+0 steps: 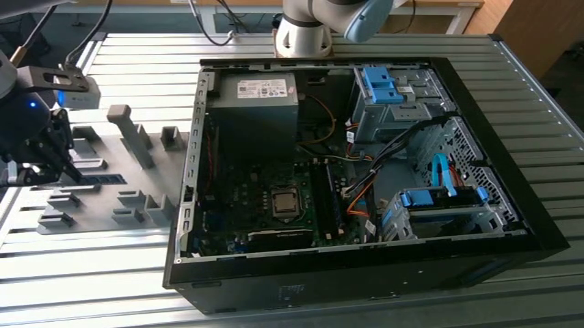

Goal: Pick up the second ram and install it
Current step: 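Pick up the second ram and move it above second insertion slot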

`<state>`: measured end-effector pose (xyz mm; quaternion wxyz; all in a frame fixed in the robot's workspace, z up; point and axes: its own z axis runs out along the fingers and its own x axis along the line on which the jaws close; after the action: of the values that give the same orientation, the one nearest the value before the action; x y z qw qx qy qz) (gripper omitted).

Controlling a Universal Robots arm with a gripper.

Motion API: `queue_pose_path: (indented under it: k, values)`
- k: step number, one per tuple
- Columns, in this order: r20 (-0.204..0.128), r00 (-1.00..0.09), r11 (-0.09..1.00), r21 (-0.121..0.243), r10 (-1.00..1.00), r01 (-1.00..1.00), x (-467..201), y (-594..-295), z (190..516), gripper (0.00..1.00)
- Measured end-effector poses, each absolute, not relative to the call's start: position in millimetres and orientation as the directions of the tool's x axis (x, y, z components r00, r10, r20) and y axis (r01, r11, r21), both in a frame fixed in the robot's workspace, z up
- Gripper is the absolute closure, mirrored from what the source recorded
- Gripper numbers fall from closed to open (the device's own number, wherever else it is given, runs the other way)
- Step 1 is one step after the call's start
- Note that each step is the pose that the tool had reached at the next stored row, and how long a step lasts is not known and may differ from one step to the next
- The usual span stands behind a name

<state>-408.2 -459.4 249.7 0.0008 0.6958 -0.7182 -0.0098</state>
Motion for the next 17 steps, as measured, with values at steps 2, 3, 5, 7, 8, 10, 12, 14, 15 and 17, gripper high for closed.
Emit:
queue_pose_path:
  k: [2, 3, 5, 7, 8, 10, 12, 14, 15, 17]
  values:
    - [-0.013, -0.032, 0.032, 0.015, -0.999, -0.999, -408.2, -459.4, 249.8, 0.86]
    - [-0.013, -0.032, 0.032, 0.015, -0.999, -0.999, -408.1, -459.4, 249.8, 0.86]
    - [-0.013, -0.032, 0.032, 0.015, -0.999, -0.999, -408.2, -459.4, 250.1, 0.86]
    - [-0.012, -0.032, 0.032, 0.015, -0.999, -0.999, -408.2, -459.4, 250.7, 0.86]
    - [-0.012, -0.032, 0.032, 0.015, -0.999, -0.999, -408.2, -459.4, 250.7, 0.86]
    - [-0.012, -0.032, 0.032, 0.015, -0.999, -0.999, -408.2, -459.4, 251.1, 0.86]
    - [-0.012, -0.032, 0.032, 0.015, -0.999, -0.999, -408.2, -459.4, 251.5, 0.86]
    - [-0.012, -0.032, 0.032, 0.015, -0.999, -0.999, -408.2, -459.4, 251.9, 0.86]
    - [-0.012, -0.032, 0.032, 0.015, -0.999, -0.999, -408.2, -459.4, 252.4, 0.86]
    - [-0.012, -0.032, 0.032, 0.015, -0.999, -0.999, -408.2, -459.4, 252.6, 0.86]
